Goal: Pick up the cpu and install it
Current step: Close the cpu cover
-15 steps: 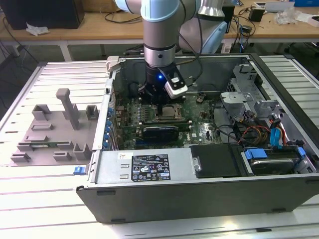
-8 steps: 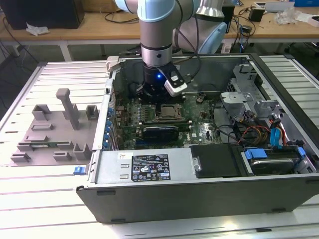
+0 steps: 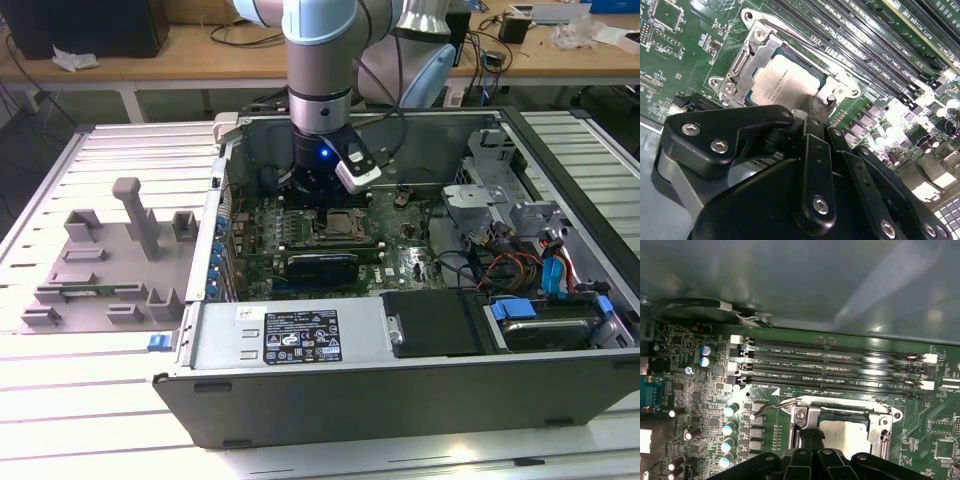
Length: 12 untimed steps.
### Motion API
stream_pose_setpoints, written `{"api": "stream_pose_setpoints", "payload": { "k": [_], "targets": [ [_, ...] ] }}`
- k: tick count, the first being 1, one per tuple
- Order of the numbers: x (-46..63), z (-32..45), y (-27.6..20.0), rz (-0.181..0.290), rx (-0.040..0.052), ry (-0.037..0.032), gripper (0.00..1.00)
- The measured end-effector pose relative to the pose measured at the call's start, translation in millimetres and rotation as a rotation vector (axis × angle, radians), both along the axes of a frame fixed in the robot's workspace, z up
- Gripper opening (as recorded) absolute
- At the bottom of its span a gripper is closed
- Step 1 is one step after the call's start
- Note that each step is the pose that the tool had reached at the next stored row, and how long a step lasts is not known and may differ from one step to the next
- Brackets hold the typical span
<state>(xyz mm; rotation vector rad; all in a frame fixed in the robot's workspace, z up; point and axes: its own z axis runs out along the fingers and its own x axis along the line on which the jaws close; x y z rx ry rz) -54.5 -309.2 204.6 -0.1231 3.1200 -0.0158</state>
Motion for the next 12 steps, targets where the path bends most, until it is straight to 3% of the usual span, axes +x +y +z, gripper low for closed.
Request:
{"api": "stream_pose_setpoints", "payload": {
  "k": [3, 9, 10, 12],
  "targets": [
    [-0.1, 5.6, -0.1, 0.0, -0.0003, 0.0006, 0.11],
    [-0.2, 26.7, -0.1, 0.0, -0.0011, -0.0016, 0.11],
    [-0.7, 27.3, -0.1, 0.0, -0.0048, -0.0093, 0.11],
    [-2.1, 27.5, -0.1, 0.0, -0.0136, -0.0419, 0.11]
  ]
}}
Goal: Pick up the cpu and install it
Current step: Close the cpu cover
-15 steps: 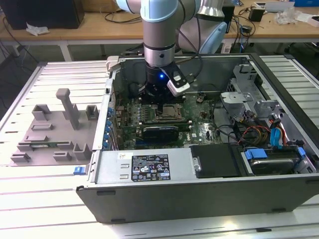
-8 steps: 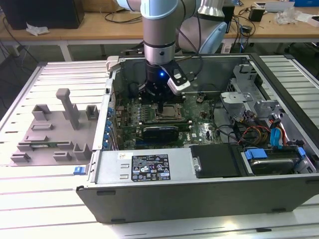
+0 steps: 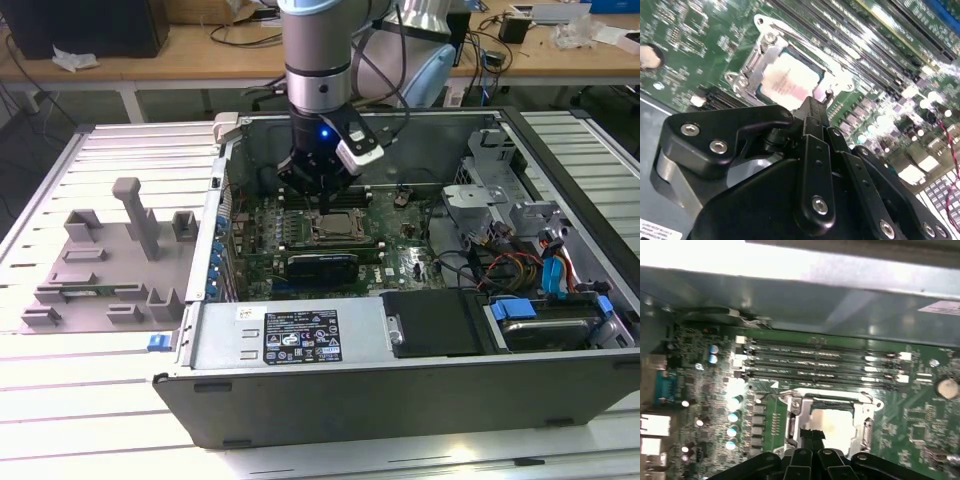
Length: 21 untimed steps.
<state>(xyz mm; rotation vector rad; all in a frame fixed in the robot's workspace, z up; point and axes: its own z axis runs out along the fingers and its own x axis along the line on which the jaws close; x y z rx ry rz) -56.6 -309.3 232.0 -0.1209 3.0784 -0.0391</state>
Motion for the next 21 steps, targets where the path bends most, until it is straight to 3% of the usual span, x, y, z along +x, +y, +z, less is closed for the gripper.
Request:
{"api": "stream_pose_setpoints", "payload": {
  "k": [1, 5, 13, 15, 21],
  "targets": [
    [0.0, -0.1, -0.1, 0.0, -0.0012, -0.0057, 0.11],
    [4.6, 0.0, -3.3, 0.0, -0.0025, -0.0055, 0.11],
    [20.2, 0.0, -14.3, 0.0, -0.0026, 0.001, 0.11],
    [20.2, 0.5, -14.4, 0.0, -0.0026, 0.0012, 0.11],
    [20.2, 16.7, -14.4, -0.001, -0.0024, 0.0011, 0.11]
  ]
}}
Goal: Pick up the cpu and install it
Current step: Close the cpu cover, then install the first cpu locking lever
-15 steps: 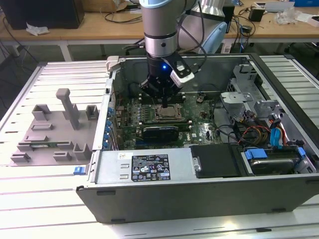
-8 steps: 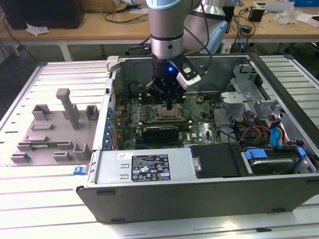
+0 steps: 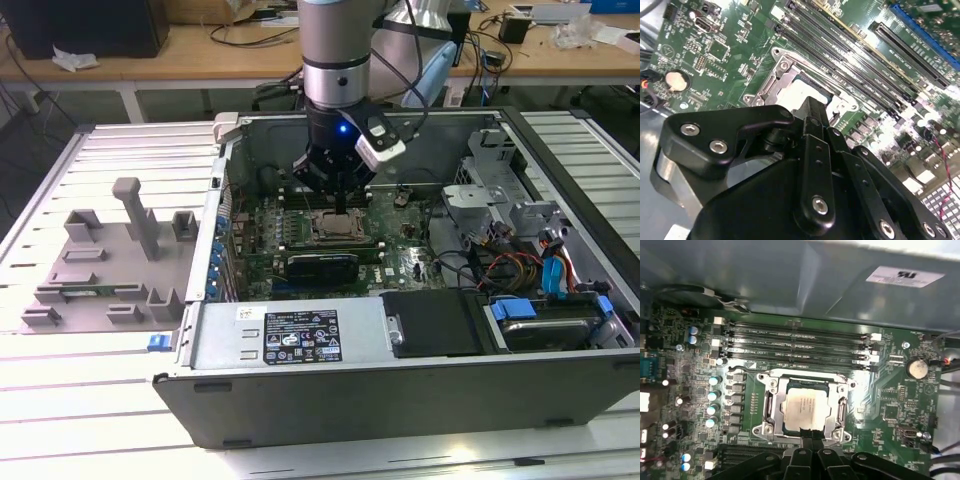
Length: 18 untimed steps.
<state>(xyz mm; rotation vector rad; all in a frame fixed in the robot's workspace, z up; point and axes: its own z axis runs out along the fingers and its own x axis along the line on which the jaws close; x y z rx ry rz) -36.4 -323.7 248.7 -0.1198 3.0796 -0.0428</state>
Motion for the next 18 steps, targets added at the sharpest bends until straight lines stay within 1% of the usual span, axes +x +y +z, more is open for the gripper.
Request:
{"api": "stream_pose_setpoints", "payload": {
  "k": [2, 15, 18],
  "targets": [
    [0.0, 1.5, 0.0, 0.0, 0.0002, -0.0001, 0.11],
    [0.0, 1.6, 0.0, -0.001, 0.0, 0.0, 0.11],
    [-4.4, 1.7, 0.4, -0.001, -0.0001, 0.0, 0.11]
  ]
}}
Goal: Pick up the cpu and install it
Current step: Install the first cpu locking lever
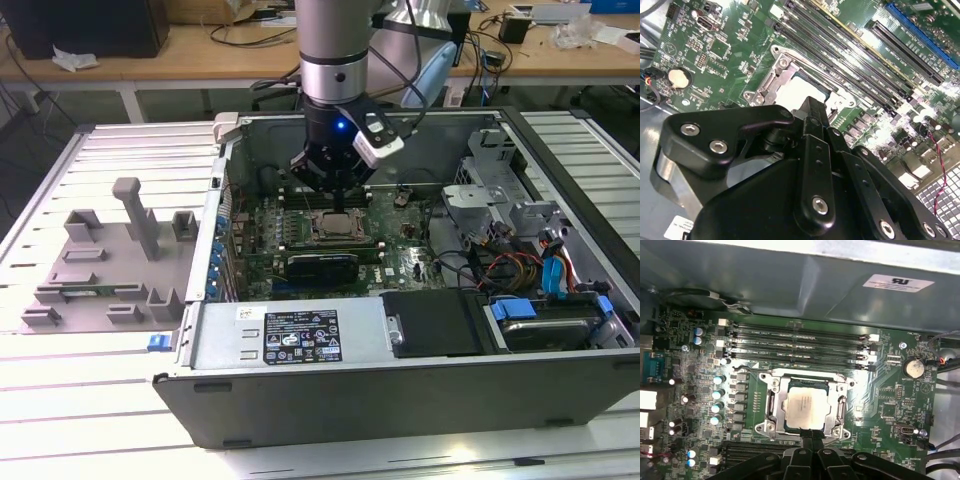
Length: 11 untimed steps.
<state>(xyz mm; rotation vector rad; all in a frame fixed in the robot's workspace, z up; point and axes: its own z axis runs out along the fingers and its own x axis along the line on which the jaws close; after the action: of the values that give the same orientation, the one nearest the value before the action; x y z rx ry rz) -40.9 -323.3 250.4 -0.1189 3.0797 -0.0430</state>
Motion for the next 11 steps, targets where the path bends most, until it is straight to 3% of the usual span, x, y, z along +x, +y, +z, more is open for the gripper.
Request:
{"api": "stream_pose_setpoints", "payload": {
  "k": [11],
  "targets": [
    [-30.4, 0.0, 3.8, 0.0, 0.0, -0.0001, 0.11]
  ]
}}
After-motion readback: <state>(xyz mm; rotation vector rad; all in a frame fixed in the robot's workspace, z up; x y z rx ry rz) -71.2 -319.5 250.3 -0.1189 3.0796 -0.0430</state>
